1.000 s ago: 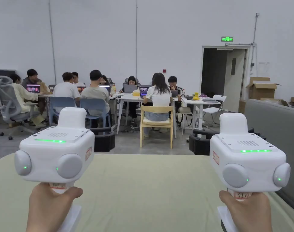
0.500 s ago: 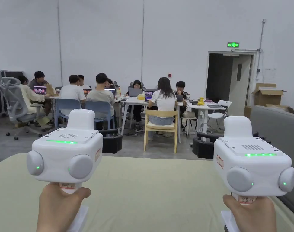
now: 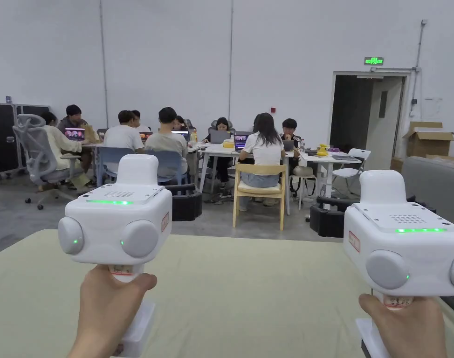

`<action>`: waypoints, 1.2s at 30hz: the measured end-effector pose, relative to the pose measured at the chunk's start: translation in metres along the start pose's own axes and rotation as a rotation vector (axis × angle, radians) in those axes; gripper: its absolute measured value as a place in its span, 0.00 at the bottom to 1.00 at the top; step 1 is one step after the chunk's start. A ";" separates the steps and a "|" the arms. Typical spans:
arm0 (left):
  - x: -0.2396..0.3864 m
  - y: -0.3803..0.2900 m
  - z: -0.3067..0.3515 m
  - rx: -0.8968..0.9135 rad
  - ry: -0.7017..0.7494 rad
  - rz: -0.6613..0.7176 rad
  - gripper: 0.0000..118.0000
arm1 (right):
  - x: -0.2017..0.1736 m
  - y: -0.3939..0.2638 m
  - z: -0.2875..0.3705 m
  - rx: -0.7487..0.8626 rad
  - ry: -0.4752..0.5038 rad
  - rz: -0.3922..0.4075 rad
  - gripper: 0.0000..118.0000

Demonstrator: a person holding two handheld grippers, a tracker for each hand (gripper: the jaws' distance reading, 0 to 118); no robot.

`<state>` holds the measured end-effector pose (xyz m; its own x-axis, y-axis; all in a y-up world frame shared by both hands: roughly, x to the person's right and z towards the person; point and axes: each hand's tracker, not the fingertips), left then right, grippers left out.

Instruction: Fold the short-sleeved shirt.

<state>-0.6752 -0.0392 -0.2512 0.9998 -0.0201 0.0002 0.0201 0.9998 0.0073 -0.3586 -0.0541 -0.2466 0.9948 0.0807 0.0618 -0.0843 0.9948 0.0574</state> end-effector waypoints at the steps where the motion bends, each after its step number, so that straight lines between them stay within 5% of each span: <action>1: -0.001 0.000 0.000 -0.004 -0.001 0.002 1.00 | 0.001 0.000 -0.001 -0.001 0.000 -0.002 1.00; 36: 0.001 -0.008 0.001 -0.003 -0.027 -0.040 1.00 | 0.007 -0.009 -0.011 -0.039 0.034 -0.026 1.00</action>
<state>-0.6743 -0.0470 -0.2507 0.9978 -0.0604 0.0271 0.0603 0.9982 0.0052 -0.3504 -0.0614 -0.2574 0.9980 0.0566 0.0271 -0.0572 0.9982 0.0196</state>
